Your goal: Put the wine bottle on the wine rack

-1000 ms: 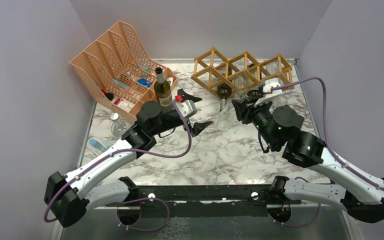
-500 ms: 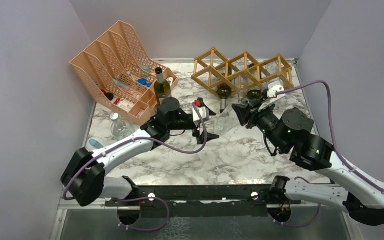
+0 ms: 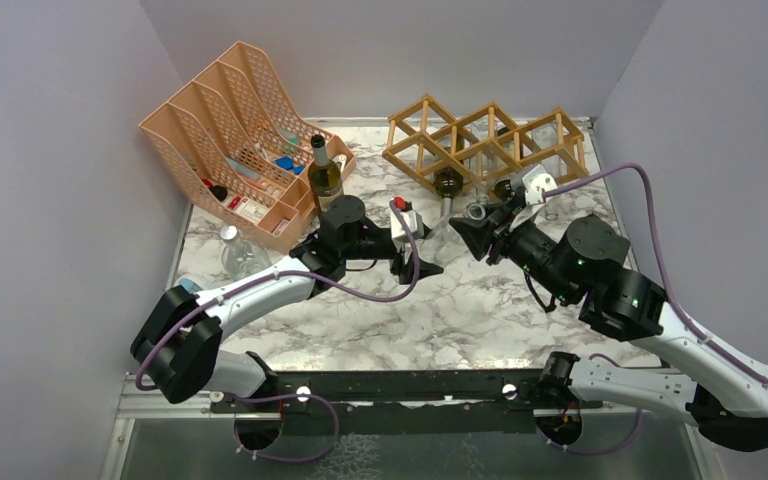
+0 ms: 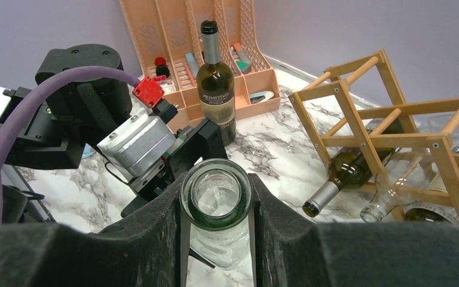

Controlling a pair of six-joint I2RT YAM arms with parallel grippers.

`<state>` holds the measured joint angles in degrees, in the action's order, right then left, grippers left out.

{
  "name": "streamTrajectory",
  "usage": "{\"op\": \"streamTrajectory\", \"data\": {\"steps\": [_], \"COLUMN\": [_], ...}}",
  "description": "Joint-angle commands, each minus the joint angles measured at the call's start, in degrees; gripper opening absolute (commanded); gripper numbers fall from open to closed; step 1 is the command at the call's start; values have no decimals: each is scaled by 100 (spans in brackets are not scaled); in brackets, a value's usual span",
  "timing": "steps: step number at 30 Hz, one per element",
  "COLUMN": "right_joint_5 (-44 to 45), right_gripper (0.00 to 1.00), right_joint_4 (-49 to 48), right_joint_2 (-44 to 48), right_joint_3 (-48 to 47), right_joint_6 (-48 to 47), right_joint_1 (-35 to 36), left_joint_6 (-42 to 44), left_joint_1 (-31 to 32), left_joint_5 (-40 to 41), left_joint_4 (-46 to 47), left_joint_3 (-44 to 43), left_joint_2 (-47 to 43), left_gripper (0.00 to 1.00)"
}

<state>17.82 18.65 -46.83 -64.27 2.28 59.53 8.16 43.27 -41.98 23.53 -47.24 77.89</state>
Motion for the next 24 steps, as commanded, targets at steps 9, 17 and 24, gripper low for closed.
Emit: {"op": "streamTrajectory", "data": {"steps": [9,17,24], "right_joint_5": [-532,-324,192], "right_gripper": [36,69,69], "right_joint_4": [-201,294,973], "right_joint_2": [-85,62,185], "right_joint_3": [-386,-723,-1216], "right_joint_6": [232,557,1213], "right_joint_1": [27,24,29], "left_joint_6": [110,2055,3775], "left_joint_1": [-2,6,5], "left_joint_5": [312,734,938], "left_joint_4": [837,846,846], "left_joint_3": [34,19,-266], "left_joint_2": [-353,-452,-427], "left_gripper": [0,0,0]}}
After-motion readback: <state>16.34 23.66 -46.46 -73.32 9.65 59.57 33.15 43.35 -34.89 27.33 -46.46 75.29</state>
